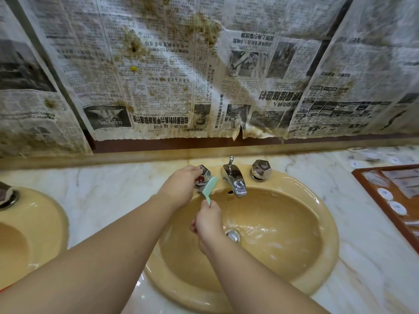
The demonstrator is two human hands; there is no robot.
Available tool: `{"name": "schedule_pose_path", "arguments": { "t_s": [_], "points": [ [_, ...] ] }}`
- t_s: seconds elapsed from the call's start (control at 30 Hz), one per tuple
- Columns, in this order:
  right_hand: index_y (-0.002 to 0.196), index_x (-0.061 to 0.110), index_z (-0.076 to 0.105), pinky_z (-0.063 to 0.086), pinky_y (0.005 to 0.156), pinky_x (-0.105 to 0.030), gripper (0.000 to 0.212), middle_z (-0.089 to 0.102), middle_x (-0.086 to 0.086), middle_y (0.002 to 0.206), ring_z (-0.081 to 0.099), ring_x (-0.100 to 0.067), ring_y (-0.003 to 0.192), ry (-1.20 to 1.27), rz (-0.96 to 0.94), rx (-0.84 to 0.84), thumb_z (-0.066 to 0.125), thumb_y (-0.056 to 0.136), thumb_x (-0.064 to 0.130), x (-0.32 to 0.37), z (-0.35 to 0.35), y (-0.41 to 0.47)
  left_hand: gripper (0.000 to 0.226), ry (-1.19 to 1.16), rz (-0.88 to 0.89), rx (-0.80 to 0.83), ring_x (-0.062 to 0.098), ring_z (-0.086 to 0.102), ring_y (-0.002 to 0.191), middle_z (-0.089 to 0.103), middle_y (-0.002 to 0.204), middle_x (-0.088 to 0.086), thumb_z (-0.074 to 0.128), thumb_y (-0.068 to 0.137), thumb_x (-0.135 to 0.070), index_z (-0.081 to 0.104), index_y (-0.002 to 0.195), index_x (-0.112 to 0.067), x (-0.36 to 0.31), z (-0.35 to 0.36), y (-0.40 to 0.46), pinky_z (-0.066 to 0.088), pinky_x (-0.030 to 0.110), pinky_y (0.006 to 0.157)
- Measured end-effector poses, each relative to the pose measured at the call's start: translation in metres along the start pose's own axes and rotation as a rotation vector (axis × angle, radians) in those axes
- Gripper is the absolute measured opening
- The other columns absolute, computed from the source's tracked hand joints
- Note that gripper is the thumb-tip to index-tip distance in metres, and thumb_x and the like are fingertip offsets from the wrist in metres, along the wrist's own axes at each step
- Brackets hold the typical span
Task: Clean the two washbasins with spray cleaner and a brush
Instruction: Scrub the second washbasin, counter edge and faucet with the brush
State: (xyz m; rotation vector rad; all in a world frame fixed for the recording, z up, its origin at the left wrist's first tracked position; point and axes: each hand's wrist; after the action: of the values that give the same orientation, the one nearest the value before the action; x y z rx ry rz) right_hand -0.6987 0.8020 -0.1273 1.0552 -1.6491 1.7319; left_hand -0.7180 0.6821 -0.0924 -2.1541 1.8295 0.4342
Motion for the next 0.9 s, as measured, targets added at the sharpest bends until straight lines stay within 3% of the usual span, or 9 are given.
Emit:
{"name": "schedule_pose_path", "arguments": {
  "t_s": [0.13,0.27,0.37,0.47,0.57,0.7,0.83,0.9],
  "points": [
    [0.103,0.023,0.058,0.058,0.073,-0.045,0.018,0.063,-0.005,0.085,0.066,-0.034,0.079,-0.344,-0.174,-0.09,0.041,0.105,0.028,0.012,-0.02,0.005,0.067,0.01,0.002,-0.002,0.025,0.05,0.135,0.045,0.153,0.002,0.05,0.087,0.01,0.048,0.15,-0.014,-0.001,0.005,0.0,0.04,0.033,0.112],
    [0.111,0.014,0.06,0.036,0.065,-0.033,0.023,0.059,-0.004,0.09,0.057,-0.03,0.084,-0.641,-0.267,-0.146,0.04,0.108,0.027,0.025,-0.037,0.0,0.068,0.035,-0.009,0.018,0.024,0.05,0.135,0.043,0.154,0.001,0.05,0.088,0.009,0.045,0.151,-0.014,-0.006,0.002,0.0,0.041,0.032,0.11],
    [0.111,0.013,0.059,0.031,0.062,-0.034,0.027,0.06,-0.002,0.091,0.055,-0.028,0.083,-0.708,-0.257,-0.117,0.037,0.108,0.028,0.007,-0.038,-0.028,0.066,-0.015,-0.017,0.036,0.024,0.05,0.135,0.047,0.153,0.0,0.052,0.089,0.008,0.048,0.15,-0.017,-0.006,-0.005,-0.004,0.039,0.031,0.112],
    [0.111,0.02,0.056,0.033,0.068,-0.036,0.028,0.064,-0.002,0.095,0.053,-0.028,0.083,-0.896,-0.323,-0.14,0.032,0.107,0.033,-0.003,-0.04,-0.045,0.066,-0.193,-0.209,-0.065,0.022,0.05,0.136,0.052,0.15,-0.001,0.051,0.087,0.006,0.051,0.148,-0.02,0.006,-0.01,-0.018,0.039,0.031,0.111],
    [0.113,0.019,0.058,0.037,0.069,-0.037,0.031,0.066,-0.007,0.102,0.058,-0.032,0.089,-0.97,-0.416,-0.105,0.031,0.105,0.032,0.008,-0.032,-0.037,0.059,-0.198,-0.423,-0.08,0.025,0.051,0.134,0.054,0.147,0.003,0.06,0.088,-0.019,0.051,0.147,-0.019,0.023,-0.003,-0.035,0.044,0.037,0.11],
    [0.118,0.015,0.061,0.042,0.07,-0.035,0.028,0.068,-0.012,0.109,0.065,-0.035,0.101,-1.158,-0.495,0.007,0.04,0.103,0.022,0.038,-0.006,-0.008,0.062,-0.079,-0.498,0.04,0.027,0.06,0.115,0.061,0.12,0.005,0.075,0.075,-0.055,0.064,0.123,-0.017,0.037,0.01,-0.049,0.053,0.039,0.092],
    [0.117,0.012,0.064,0.052,0.075,-0.037,0.026,0.067,-0.011,0.108,0.067,-0.034,0.1,-1.218,-0.485,0.031,0.045,0.103,0.024,0.045,0.003,-0.002,0.065,-0.018,-0.483,-0.008,0.025,0.06,0.106,0.059,0.111,0.004,0.08,0.071,-0.062,0.065,0.117,-0.017,0.04,0.015,-0.054,0.053,0.039,0.085],
    [0.114,0.011,0.064,0.049,0.073,-0.035,0.025,0.069,-0.012,0.107,0.067,-0.034,0.1,-1.2,-0.465,-0.002,0.043,0.104,0.022,0.032,-0.004,-0.012,0.066,-0.012,-0.492,-0.006,0.025,0.059,0.108,0.058,0.113,0.003,0.081,0.072,-0.061,0.064,0.118,-0.017,0.038,0.016,-0.053,0.052,0.039,0.086]
  ]
}}
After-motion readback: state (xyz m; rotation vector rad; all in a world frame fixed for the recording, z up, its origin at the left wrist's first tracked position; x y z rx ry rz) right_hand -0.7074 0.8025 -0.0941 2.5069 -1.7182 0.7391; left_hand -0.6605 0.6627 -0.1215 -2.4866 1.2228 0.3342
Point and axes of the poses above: each hand's wrist, its own y-axis towards the middle knuckle, its own z-axis out of the palm, x = y × z
